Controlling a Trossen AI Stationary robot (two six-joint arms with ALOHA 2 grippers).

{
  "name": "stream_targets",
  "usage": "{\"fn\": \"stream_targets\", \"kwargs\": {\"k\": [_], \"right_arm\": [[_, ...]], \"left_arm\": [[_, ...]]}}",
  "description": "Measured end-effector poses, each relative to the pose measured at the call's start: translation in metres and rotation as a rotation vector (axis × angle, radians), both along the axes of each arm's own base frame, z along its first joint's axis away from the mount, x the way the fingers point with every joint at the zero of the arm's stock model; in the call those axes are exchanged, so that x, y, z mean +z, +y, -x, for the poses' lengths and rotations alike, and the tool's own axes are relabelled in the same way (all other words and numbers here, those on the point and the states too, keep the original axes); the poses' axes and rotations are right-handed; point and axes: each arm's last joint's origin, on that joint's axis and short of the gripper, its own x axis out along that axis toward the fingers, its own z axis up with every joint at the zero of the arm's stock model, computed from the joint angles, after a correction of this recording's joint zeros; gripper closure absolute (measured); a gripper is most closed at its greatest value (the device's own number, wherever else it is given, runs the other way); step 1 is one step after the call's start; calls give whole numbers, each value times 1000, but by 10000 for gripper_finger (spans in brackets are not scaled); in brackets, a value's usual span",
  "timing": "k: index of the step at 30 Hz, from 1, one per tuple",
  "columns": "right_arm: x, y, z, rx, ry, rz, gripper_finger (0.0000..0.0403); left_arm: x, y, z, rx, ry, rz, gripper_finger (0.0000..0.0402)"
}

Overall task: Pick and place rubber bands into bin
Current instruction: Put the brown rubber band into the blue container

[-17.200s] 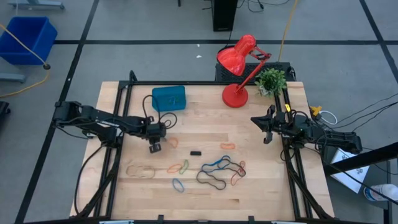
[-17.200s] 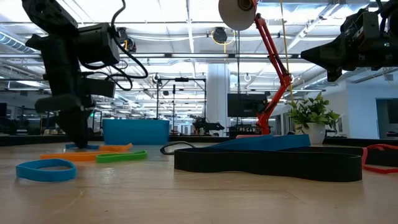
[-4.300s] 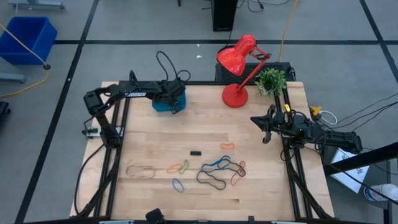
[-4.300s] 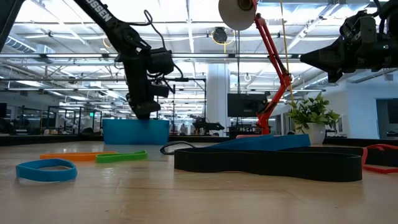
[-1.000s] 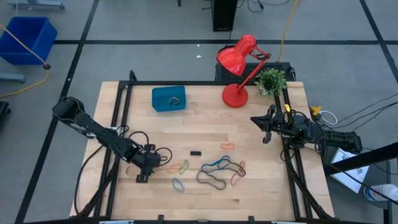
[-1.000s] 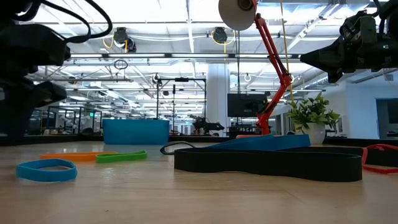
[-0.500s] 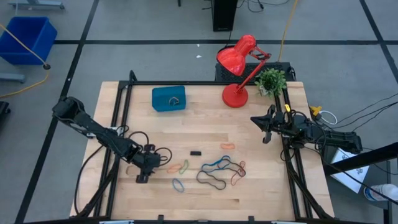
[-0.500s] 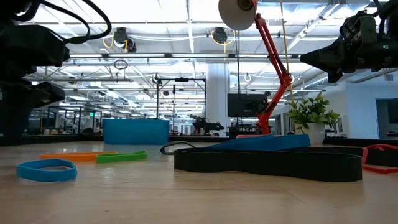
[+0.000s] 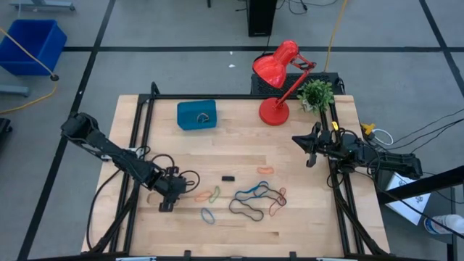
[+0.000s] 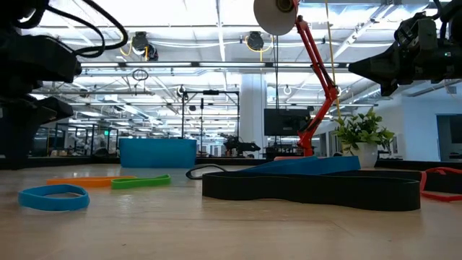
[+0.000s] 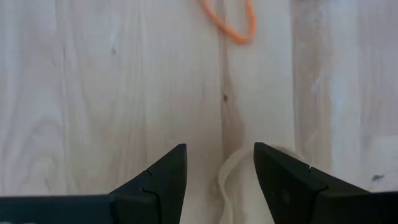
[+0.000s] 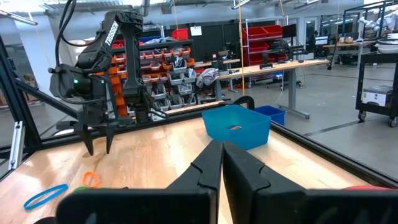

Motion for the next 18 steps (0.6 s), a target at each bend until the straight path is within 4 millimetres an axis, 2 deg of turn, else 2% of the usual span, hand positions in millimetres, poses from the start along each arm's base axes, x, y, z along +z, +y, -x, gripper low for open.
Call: {"fn": "stream_targets", "kwargs": {"k": [13, 18], "right_arm": [[0, 0, 0, -1, 3, 7, 394], [-1, 0, 0, -1, 8, 6, 394]], "left_arm": [[-6, 1, 3, -47, 63, -28, 209], [-15, -1, 0, -82, 116, -37, 242]]}}
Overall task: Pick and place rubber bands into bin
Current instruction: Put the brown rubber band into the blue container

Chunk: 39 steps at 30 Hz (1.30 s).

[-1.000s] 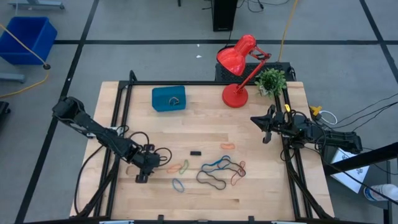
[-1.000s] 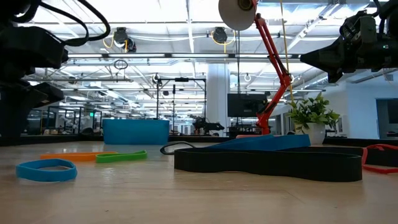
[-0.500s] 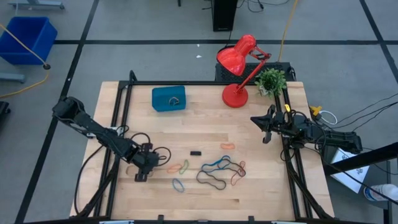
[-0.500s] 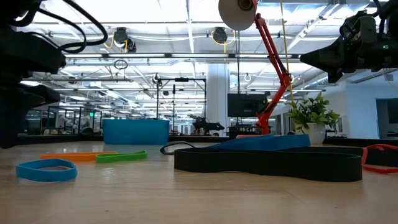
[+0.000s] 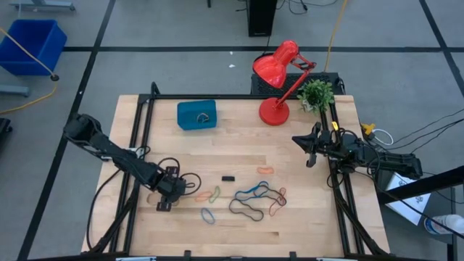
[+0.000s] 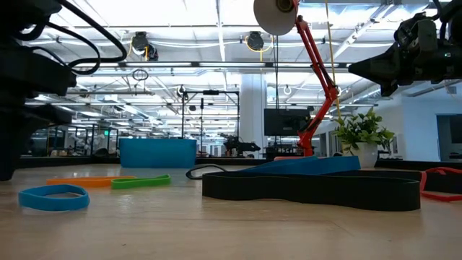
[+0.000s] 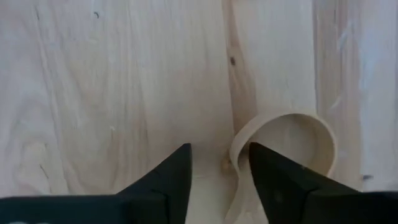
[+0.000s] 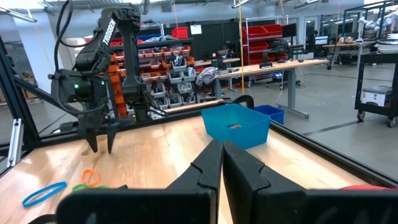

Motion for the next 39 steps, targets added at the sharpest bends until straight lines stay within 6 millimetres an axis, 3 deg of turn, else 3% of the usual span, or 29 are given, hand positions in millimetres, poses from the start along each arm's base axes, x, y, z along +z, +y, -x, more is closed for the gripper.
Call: {"fn": "stream_targets", "kwargs": {"k": [10, 16, 20, 28, 33, 39], "right_arm": [[0, 0, 0, 0, 1, 0, 394], [0, 0, 0, 0, 1, 0, 394], [0, 0, 0, 0, 1, 0, 394], [0, 0, 0, -1, -3, 0, 394], [1, 0, 0, -1, -6, 1, 394], [1, 0, 0, -1, -6, 1, 394]], "left_arm": [[-1, 1, -1, 41, 17, 21, 386], [11, 8, -10, 187, 42, 157, 393], [30, 11, -28, 187, -77, 202, 394], [97, 17, -78, 46, -490, 172, 394], [142, 29, -100, -87, -751, -78, 397], [189, 61, -112, 23, -836, -360, 397]]}}
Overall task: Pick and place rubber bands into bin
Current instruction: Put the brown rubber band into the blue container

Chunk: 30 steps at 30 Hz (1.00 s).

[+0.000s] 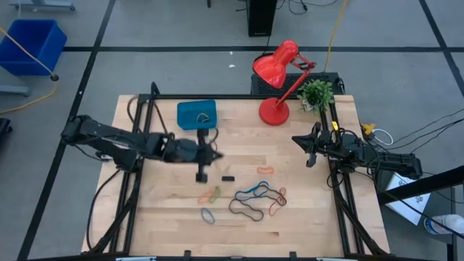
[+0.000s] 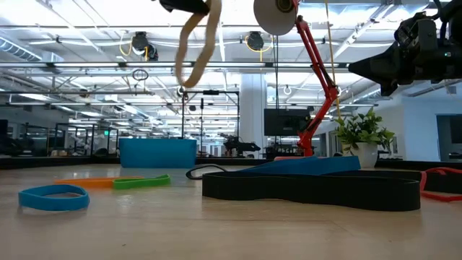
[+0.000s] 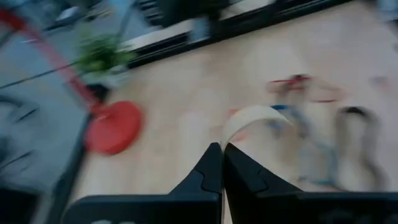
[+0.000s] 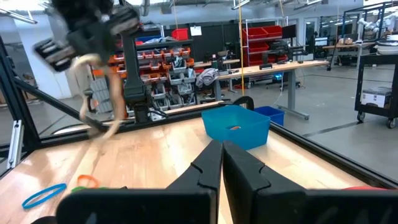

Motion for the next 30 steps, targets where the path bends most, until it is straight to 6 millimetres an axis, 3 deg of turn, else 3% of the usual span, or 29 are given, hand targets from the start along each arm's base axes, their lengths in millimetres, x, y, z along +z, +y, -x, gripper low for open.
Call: {"fn": "stream_targets", "kwargs": {"k": [6, 13, 22, 30], "right_arm": [[0, 0, 0, 0, 0, 0, 394], [0, 0, 0, 0, 0, 0, 394], [0, 0, 0, -1, 5, 3, 394], [-1, 0, 0, -3, 12, 15, 394]], "left_arm": [[23, 45, 1, 196, 38, -120, 396], [19, 110, 8, 429, 110, -171, 397], [-26, 182, 24, 672, 280, -132, 397], [-90, 218, 32, 779, 440, -65, 395]]}}
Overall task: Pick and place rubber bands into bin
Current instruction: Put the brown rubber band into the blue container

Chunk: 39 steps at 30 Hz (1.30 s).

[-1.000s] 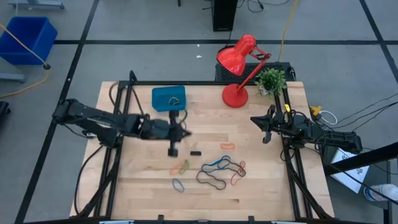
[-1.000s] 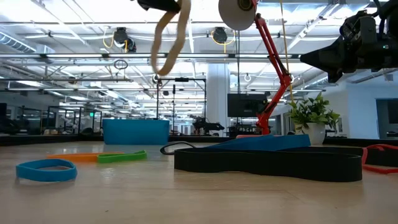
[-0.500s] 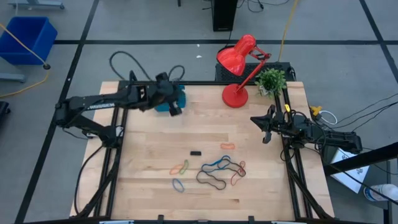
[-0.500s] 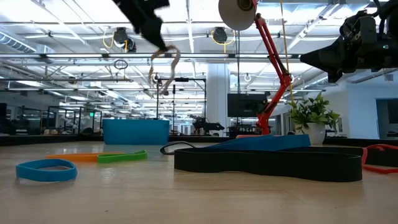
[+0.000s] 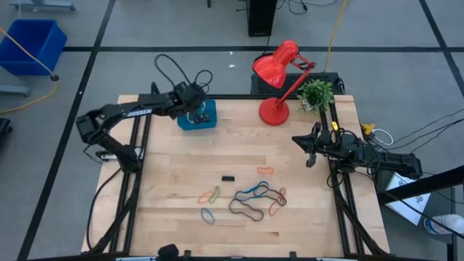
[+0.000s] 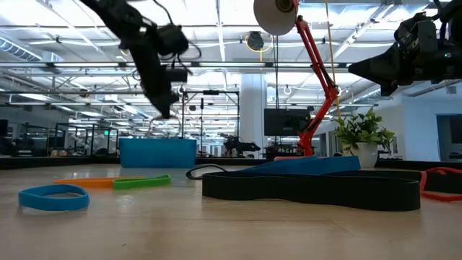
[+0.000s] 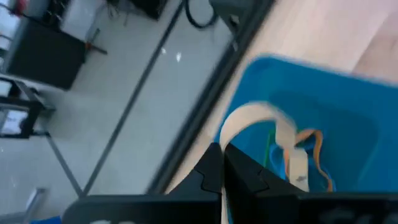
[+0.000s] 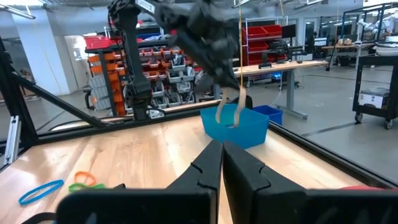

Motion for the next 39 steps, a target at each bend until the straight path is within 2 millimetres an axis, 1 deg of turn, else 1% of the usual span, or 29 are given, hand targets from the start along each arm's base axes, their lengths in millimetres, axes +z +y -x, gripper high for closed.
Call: {"fn": "stream_targets", "kwargs": {"k": [2, 6, 9, 13, 20, 31, 39], "right_arm": [[0, 0, 0, 0, 1, 2, 394], [0, 0, 0, -1, 1, 2, 394], [0, 0, 0, -1, 1, 2, 394], [0, 0, 0, -1, 1, 2, 394], [0, 0, 0, -1, 1, 2, 394], [0, 0, 0, -1, 1, 2, 394], [0, 0, 0, 0, 1, 2, 394]], "left_arm": [[-16, 5, -1, 3, 11, 27, 392], [-39, 11, -5, -12, 28, 100, 397], [-49, 13, -9, -7, 40, 121, 390], [-58, 14, -11, -7, 58, 139, 372], [-56, 14, -11, -17, 48, 149, 366], [-33, 10, -6, -19, -13, 101, 364], [-32, 8, -6, -23, -15, 100, 364]]}}
